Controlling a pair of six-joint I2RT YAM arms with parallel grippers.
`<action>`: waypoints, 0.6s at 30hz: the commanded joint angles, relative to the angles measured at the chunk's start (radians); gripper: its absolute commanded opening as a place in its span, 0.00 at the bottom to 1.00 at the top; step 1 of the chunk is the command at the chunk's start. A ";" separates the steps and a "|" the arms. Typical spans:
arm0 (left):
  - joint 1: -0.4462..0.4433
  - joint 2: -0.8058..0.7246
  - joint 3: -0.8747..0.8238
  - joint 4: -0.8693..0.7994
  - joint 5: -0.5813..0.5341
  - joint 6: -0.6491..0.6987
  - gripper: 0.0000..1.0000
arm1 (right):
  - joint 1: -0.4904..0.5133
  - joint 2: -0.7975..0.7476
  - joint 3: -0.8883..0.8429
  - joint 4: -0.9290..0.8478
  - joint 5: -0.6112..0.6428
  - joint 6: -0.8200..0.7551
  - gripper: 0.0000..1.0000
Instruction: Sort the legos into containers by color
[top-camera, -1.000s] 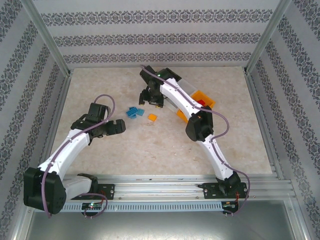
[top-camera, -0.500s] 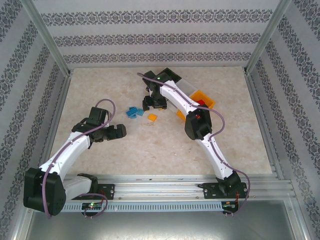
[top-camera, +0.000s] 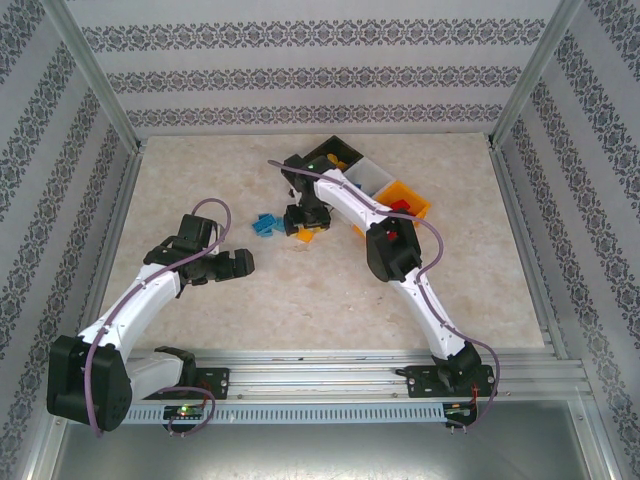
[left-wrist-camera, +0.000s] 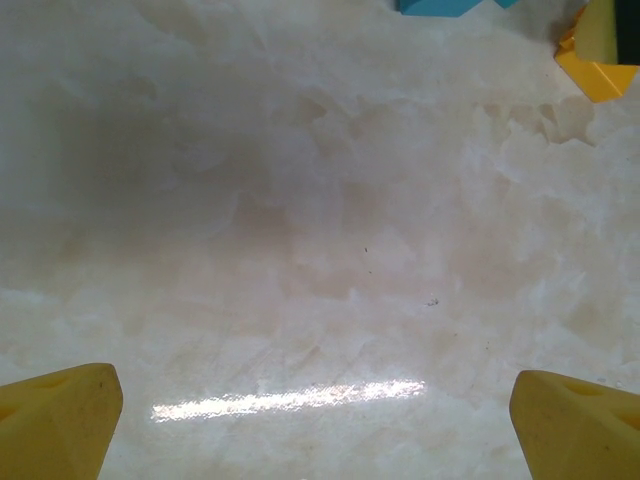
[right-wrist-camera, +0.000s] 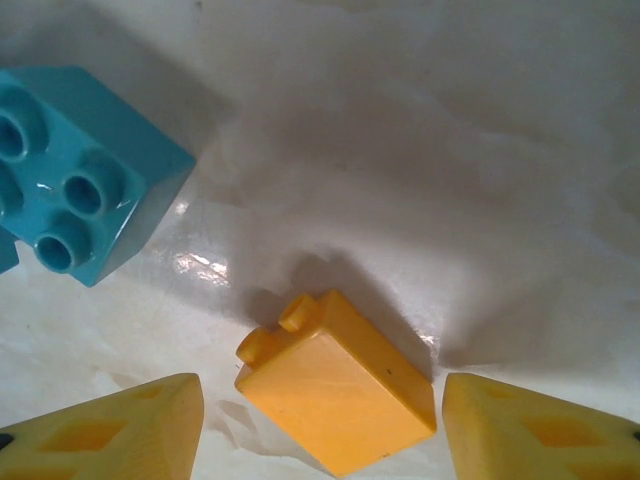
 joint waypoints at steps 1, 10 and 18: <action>0.010 -0.001 -0.011 0.014 0.017 -0.018 1.00 | 0.023 -0.016 -0.014 -0.002 -0.006 -0.028 0.64; 0.011 -0.002 -0.012 0.018 0.024 -0.020 1.00 | 0.075 -0.044 -0.059 -0.047 0.139 -0.023 0.58; 0.009 -0.001 -0.015 0.020 0.026 -0.020 1.00 | 0.078 -0.032 -0.044 -0.034 0.211 0.024 0.47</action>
